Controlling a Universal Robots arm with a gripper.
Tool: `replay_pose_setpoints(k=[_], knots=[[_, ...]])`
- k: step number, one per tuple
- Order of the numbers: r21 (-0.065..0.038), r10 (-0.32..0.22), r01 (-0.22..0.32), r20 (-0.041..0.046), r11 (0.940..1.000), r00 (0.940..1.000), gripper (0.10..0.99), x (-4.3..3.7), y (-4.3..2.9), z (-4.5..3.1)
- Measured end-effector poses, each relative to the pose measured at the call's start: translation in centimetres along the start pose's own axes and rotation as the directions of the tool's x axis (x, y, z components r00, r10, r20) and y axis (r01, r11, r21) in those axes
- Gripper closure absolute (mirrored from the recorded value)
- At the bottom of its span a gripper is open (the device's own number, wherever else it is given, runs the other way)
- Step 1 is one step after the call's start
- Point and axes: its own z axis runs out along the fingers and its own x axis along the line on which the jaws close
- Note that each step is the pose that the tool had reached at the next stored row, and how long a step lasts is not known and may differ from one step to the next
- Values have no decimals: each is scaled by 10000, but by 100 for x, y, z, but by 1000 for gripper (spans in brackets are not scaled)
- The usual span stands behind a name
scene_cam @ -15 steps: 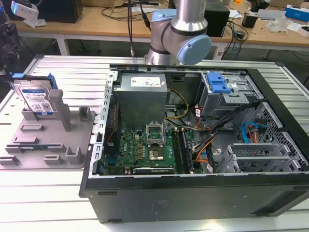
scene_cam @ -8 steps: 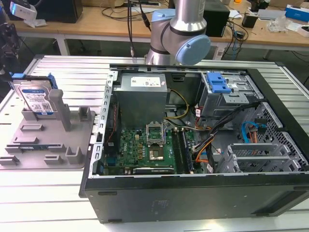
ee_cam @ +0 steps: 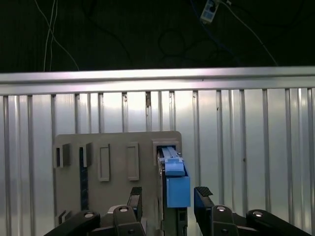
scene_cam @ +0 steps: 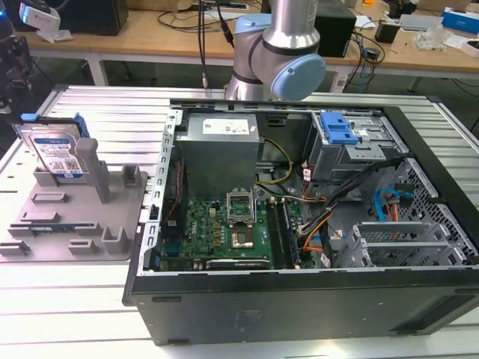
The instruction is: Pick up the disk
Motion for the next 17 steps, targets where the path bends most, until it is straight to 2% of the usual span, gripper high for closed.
replay_pose_setpoints(k=[7, 17], knots=[[1, -19, 19, -19, 10000, 10000, 545, -48, -5, 79], [2, -102, 103, -79, 9999, 9999, 545, -58, -8, 199]])
